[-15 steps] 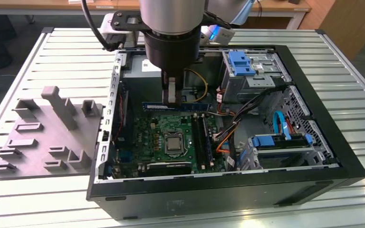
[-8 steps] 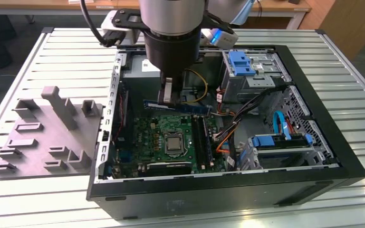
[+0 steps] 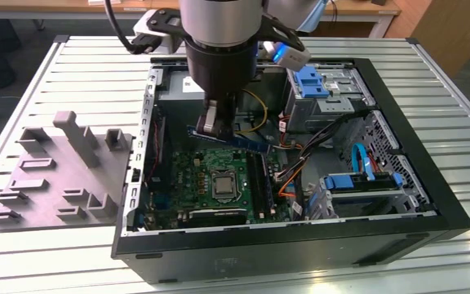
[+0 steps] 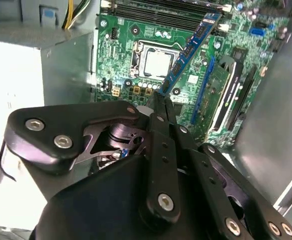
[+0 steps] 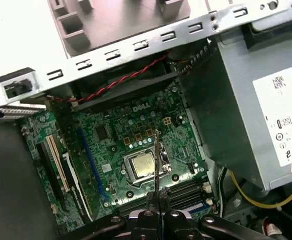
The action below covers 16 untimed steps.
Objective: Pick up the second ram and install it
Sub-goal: 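Insert the second ram into the second slot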
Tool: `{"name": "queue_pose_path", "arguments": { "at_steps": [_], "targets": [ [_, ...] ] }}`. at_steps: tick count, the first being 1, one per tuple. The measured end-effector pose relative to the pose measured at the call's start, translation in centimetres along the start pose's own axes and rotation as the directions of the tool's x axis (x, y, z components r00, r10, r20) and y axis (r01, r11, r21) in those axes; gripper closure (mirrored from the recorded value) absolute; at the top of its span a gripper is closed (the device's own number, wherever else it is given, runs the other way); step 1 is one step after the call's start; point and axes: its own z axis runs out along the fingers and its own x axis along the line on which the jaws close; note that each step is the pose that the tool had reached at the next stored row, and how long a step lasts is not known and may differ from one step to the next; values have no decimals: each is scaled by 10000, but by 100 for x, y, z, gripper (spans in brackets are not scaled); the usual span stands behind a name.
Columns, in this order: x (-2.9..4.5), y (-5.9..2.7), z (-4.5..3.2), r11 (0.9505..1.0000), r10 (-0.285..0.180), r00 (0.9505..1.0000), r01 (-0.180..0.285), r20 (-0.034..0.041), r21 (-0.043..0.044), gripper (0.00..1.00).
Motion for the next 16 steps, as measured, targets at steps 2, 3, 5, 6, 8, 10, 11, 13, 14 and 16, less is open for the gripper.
{"name": "queue_pose_path", "arguments": {
  "at_steps": [2,3,5,6,8,10,11,13,14,16],
  "targets": [
    [0,0,3,9994,360,9994,-359,-4,19,88],
    [0,0,4,9985,538,9986,-538,-6,29,88],
    [0,0,6,9958,912,9958,-912,-10,50,88],
    [0,0,7,9940,1092,9940,-1092,-11,60,88],
    [0,0,10,9894,1448,9895,-1448,-13,80,88],
    [1,0,12,9834,1812,9834,-1812,-15,101,88],
    [1,0,14,9799,1990,9800,-1990,-15,111,88],
    [1,0,16,9721,2340,9722,-2340,-16,131,88],
    [1,0,17,9678,2514,9679,-2513,-16,141,88],
    [1,0,19,9581,2861,9582,-2860,-16,161,88]
  ]
}}
